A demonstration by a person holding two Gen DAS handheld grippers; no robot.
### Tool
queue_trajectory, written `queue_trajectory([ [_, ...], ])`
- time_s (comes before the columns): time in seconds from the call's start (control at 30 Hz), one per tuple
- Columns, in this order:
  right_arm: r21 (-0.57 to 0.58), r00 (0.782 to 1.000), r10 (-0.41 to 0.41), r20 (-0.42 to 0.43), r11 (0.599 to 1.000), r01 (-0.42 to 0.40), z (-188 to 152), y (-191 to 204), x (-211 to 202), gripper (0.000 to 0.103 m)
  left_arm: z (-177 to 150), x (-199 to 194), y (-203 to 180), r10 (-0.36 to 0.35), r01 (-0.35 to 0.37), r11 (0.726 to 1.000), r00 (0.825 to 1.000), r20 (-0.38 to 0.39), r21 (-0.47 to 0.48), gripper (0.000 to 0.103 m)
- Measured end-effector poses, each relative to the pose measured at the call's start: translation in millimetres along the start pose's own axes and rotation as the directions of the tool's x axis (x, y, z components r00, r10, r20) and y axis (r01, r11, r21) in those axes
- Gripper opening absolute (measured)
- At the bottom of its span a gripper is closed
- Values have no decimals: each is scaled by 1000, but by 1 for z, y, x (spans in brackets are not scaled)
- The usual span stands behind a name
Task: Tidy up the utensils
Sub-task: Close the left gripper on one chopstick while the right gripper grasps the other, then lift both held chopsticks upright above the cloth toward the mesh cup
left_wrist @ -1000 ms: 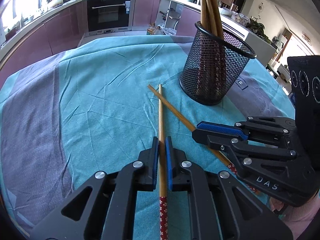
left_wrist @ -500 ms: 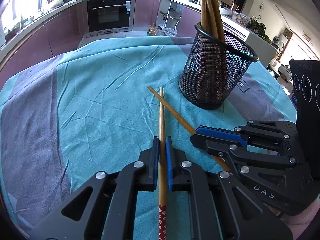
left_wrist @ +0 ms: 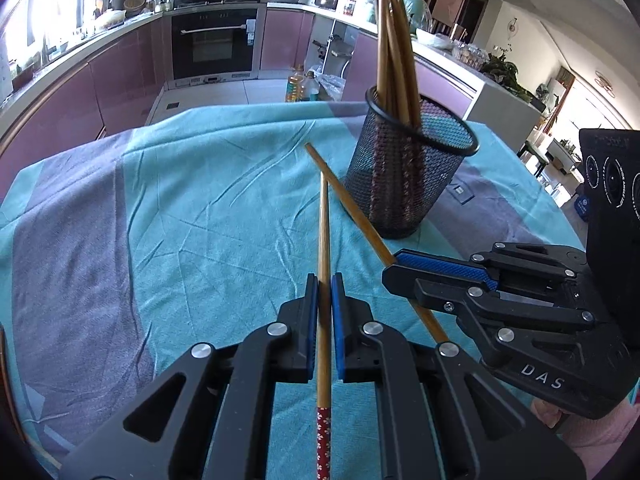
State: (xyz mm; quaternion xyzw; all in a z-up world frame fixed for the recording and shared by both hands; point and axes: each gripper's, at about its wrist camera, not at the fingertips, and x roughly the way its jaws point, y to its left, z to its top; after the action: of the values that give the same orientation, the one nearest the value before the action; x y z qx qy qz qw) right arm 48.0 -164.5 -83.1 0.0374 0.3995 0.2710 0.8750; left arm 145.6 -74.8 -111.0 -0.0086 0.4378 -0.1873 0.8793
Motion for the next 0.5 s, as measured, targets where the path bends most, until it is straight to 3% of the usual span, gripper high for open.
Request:
queue_trajectory([
  [0.5, 3, 998, 21, 62, 1000, -21, 3, -2, -22, 6, 3, -32, -7, -25, 25, 1000, 998, 55, 12, 7],
])
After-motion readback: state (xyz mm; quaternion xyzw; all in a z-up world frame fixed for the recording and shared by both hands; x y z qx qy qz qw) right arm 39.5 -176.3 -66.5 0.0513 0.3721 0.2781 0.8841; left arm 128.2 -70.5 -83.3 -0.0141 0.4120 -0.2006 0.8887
